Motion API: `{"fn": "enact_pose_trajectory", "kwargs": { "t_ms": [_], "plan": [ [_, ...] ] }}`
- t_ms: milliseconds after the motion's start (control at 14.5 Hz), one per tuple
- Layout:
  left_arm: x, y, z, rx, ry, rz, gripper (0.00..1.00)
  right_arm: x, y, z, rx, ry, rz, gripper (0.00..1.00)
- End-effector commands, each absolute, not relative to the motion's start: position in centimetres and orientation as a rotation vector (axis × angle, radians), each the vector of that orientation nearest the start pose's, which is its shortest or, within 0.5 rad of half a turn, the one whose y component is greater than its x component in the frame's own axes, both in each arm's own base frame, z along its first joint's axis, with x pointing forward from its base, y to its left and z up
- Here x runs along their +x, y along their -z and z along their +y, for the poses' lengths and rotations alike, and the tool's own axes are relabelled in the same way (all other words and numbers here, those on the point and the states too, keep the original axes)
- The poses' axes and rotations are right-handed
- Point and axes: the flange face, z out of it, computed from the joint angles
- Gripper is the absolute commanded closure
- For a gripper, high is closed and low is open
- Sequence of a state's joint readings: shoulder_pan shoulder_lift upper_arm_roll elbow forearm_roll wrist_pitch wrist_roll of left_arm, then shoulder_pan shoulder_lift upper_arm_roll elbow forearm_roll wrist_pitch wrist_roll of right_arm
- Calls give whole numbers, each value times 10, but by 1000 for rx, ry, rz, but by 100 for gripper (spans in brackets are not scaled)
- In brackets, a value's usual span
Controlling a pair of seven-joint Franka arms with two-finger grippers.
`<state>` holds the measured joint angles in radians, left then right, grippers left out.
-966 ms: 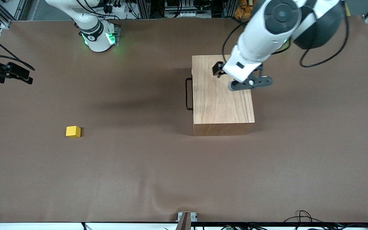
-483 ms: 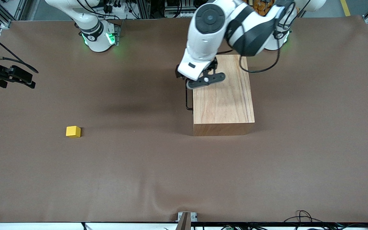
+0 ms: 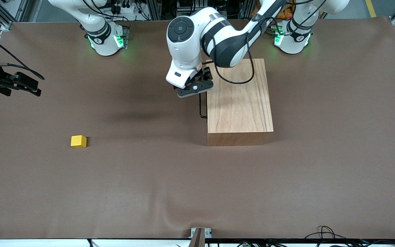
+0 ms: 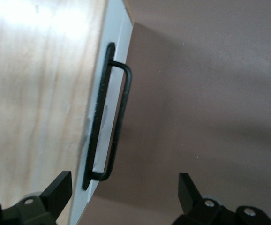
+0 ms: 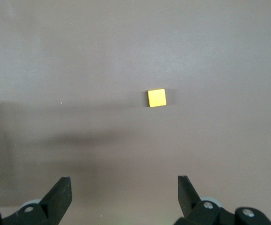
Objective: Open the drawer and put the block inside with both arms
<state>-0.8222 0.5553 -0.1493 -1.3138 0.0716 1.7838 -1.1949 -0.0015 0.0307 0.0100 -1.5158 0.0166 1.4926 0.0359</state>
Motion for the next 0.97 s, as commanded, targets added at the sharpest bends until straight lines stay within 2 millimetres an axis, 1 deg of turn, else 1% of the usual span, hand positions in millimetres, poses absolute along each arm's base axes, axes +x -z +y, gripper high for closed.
{"fn": "enact_pose_trajectory", "kwargs": {
  "t_ms": [0, 69, 138, 207, 276, 414, 621, 759, 897],
  "plan": [
    [408, -393, -593, -3005, 133, -190, 0, 550, -626, 2, -3119, -108, 82, 0],
    [408, -389, -595, -2997, 154, -145, 0, 550, -625, -1, -3117, -111, 89, 0],
    [409, -381, -596, -2993, 154, -96, 0, 551, -624, -3, -3118, -106, 92, 0],
    [410, -377, -599, -3003, 158, -61, 0, 552, -621, -3, -3118, -108, 94, 0],
    [411, -376, -601, -3015, 165, -10, 0, 553, -615, -5, -3118, -111, 99, 0],
    [411, -366, -601, -3002, 156, 69, 0, 557, -602, -11, -3117, -106, 110, 0],
    [414, -353, -600, -2963, 184, 115, 0, 563, -592, -13, -3117, -96, 111, 0],
    [416, -342, -598, -2944, 183, 130, 0, 565, -582, -14, -3117, -101, 114, 0],
    [416, -333, -599, -2937, 171, 132, 0, 566, -567, -14, -3117, -108, 113, 0]
  ]
}}
